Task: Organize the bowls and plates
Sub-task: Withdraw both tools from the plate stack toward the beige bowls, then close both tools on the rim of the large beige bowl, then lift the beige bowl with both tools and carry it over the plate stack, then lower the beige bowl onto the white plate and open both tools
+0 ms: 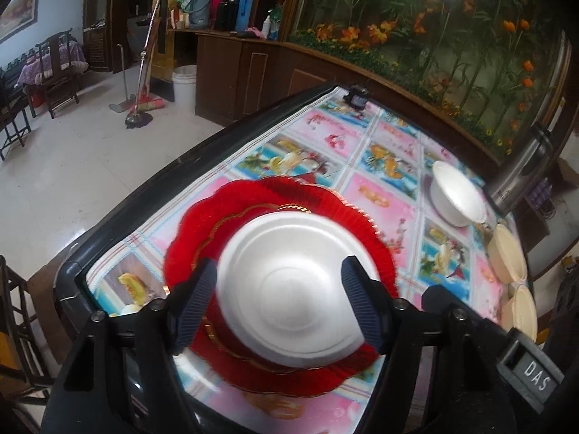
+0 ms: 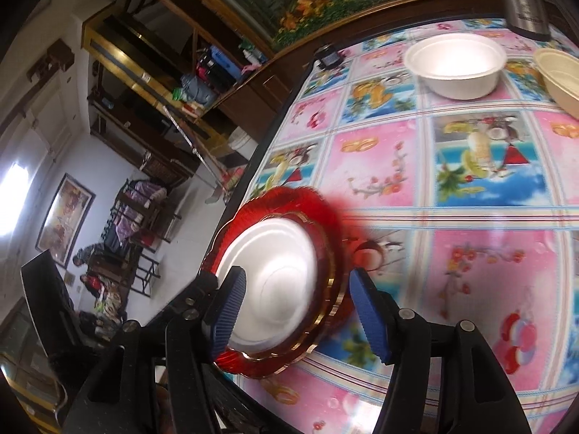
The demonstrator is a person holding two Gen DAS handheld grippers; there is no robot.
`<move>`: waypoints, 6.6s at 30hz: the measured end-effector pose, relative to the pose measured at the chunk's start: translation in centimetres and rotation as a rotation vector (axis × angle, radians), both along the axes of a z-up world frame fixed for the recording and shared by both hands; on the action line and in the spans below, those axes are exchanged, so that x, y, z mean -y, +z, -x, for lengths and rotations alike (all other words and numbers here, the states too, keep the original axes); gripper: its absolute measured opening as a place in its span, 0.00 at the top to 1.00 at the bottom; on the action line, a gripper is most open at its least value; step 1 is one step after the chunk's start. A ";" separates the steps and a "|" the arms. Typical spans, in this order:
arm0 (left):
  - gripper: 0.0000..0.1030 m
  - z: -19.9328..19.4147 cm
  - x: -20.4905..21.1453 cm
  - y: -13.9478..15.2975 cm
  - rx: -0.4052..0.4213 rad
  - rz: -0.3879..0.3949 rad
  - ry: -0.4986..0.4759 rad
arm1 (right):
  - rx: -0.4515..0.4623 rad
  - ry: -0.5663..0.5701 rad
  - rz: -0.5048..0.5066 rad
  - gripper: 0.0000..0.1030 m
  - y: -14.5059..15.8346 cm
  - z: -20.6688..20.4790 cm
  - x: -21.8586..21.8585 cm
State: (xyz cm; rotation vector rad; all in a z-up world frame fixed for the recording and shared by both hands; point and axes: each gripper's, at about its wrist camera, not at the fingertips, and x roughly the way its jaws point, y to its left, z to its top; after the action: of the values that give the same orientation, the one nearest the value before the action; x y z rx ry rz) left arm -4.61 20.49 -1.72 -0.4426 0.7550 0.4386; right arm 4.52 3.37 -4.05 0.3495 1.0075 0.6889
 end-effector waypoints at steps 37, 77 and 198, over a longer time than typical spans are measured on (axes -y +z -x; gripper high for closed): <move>0.29 -15.7 31.1 -2.5 -0.154 0.046 -0.636 | -0.087 -0.701 -0.113 0.23 -0.7 -3.1 37.7; 0.80 -17.2 33.2 -3.0 -0.187 -0.073 -0.660 | -0.122 -0.656 0.014 0.86 -3.1 -6.5 36.0; 0.79 1.5 -2.3 -1.6 -0.107 -0.003 0.003 | -0.019 0.130 0.124 0.89 -0.5 -0.9 -4.7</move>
State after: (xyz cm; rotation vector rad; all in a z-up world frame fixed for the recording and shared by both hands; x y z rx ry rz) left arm -6.13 22.77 -3.30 -0.4202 0.8572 0.4687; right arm 5.45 8.04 -4.60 0.1839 1.0924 0.7369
